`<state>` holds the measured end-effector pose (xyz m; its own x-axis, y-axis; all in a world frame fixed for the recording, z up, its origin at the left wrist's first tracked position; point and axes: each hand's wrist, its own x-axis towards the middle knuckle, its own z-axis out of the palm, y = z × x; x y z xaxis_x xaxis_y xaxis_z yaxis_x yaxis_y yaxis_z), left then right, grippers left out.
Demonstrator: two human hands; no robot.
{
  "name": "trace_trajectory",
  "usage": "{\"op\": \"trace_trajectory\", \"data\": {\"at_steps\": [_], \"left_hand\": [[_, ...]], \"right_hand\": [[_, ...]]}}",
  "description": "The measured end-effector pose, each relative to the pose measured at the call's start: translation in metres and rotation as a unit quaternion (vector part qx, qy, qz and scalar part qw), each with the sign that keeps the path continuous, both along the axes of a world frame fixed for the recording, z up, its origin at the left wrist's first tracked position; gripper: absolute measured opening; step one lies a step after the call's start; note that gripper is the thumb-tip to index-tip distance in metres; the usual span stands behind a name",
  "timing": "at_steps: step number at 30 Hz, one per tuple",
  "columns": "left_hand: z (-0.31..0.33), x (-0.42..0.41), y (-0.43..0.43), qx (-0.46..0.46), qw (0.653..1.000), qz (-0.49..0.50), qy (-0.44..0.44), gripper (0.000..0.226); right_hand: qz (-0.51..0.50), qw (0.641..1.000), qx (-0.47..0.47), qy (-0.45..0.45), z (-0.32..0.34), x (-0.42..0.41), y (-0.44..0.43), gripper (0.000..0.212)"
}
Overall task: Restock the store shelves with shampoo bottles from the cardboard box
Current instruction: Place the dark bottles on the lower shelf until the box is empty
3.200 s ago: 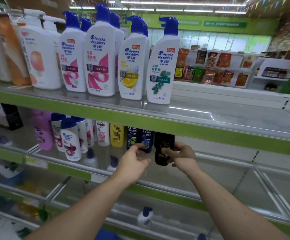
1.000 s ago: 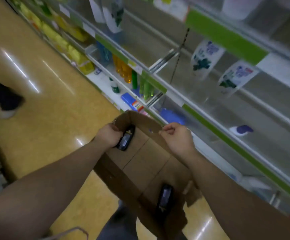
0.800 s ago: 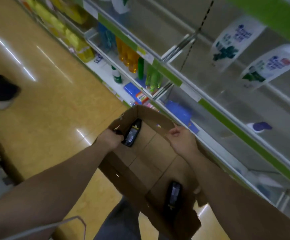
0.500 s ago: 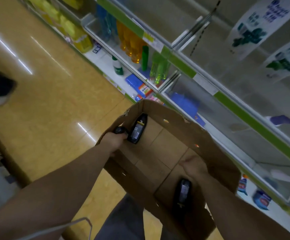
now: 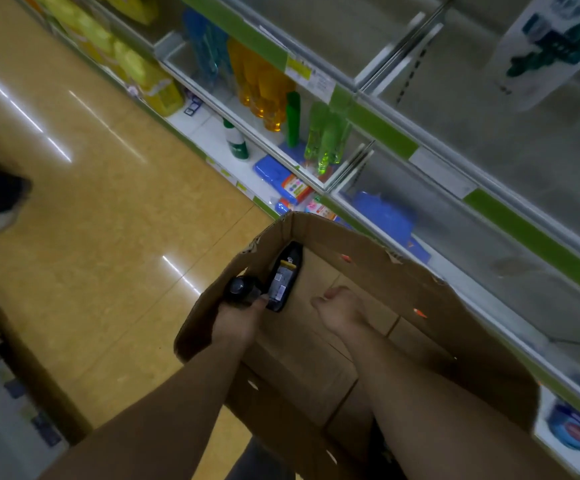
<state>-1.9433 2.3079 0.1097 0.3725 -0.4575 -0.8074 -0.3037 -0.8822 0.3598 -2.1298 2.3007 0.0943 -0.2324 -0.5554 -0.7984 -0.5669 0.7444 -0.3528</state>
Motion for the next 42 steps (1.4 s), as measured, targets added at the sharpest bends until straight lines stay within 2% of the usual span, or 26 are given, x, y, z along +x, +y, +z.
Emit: {"op": "trace_trajectory", "data": {"at_steps": [3,6,9,12,14,16,21,26,29,32,35,42], "left_hand": [[-0.017,-0.002,0.000,-0.025,0.999,0.023,-0.022,0.090],[-0.031,-0.008,0.000,-0.063,0.995,0.073,-0.031,0.083],[-0.043,-0.012,0.005,-0.086,0.988,0.117,-0.060,0.080],[-0.057,-0.014,0.009,-0.072,0.986,0.126,-0.078,0.082],[-0.065,-0.013,0.008,-0.053,0.987,0.121,-0.094,0.079],[-0.072,-0.009,0.006,-0.050,0.985,0.124,-0.108,0.071],[-0.079,0.000,0.009,-0.055,0.986,0.107,-0.111,0.065],[-0.077,0.004,0.006,-0.069,0.991,0.055,-0.101,0.048],[-0.074,0.004,0.009,-0.071,0.991,0.043,-0.103,0.052],[-0.072,0.006,0.017,-0.079,0.993,0.022,-0.085,0.060],[-0.062,0.009,0.022,-0.087,0.993,-0.028,-0.079,0.063],[0.005,0.000,0.014,-0.119,0.979,-0.153,-0.066,0.060]], "right_hand": [[0.009,1.000,-0.012,0.003,-0.023,0.032,-0.030,0.052],[-0.036,0.999,-0.006,0.001,-0.044,0.059,-0.053,0.061],[-0.046,0.999,0.004,0.020,-0.063,0.076,-0.063,0.082],[0.000,0.996,0.017,0.084,-0.084,0.088,-0.069,0.101],[0.018,0.992,0.012,0.120,-0.094,0.093,-0.070,0.098],[0.004,0.993,0.000,0.118,-0.100,0.093,-0.070,0.090],[-0.025,0.996,-0.012,0.080,-0.094,0.075,-0.062,0.093],[-0.023,0.999,-0.011,0.038,-0.071,0.043,-0.036,0.075],[-0.068,0.997,-0.011,-0.027,-0.056,0.025,-0.015,0.062],[-0.115,0.986,-0.011,-0.117,-0.043,0.010,-0.003,0.051],[-0.157,0.969,-0.032,-0.188,-0.027,0.001,0.004,0.053],[-0.244,0.932,-0.097,-0.250,0.046,-0.013,0.010,0.055]]}}
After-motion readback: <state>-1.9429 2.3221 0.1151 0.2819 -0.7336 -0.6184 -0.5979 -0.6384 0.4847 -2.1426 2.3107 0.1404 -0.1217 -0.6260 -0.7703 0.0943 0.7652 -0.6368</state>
